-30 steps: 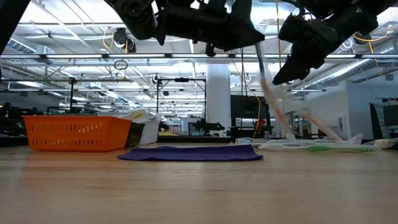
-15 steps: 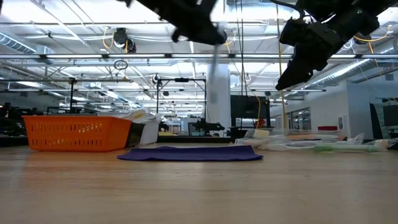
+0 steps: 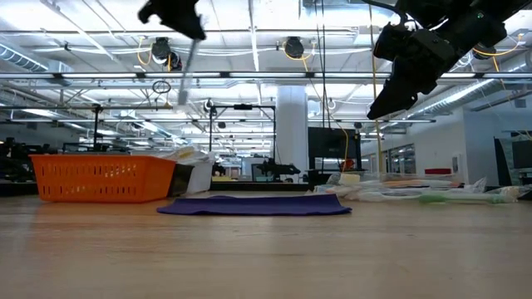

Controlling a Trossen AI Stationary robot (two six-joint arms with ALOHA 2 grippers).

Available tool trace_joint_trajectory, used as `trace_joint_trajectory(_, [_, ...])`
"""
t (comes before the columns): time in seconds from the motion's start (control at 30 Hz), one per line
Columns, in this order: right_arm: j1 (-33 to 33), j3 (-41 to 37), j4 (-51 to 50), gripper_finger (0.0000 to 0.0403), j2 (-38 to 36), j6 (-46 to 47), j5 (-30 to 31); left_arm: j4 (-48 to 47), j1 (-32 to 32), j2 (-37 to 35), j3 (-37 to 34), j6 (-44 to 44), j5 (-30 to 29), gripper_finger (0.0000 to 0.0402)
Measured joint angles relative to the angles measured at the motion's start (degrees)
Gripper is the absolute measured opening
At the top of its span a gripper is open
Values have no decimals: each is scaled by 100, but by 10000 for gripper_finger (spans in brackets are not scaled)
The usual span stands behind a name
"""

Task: Pick & Place Toothbrushes
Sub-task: Put the blue toothbrush into the gray bin

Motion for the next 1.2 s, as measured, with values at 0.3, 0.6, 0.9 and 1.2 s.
trace_joint_trajectory(0.3, [0,0,41,171,0,0,0,-1467,1368,-266,0,-686,2,31])
trace_joint_trajectory(0.6, [0,0,39,171,0,0,0,-1549,2957,-235,-4,-403,899,31])
trace_joint_trajectory(0.9, [0,0,38,171,0,0,0,-1548,4137,25,-243,-174,1915,31])
trace_joint_trajectory(1.2, [0,0,37,171,0,0,0,-1528,4814,449,-339,-2,2437,31])
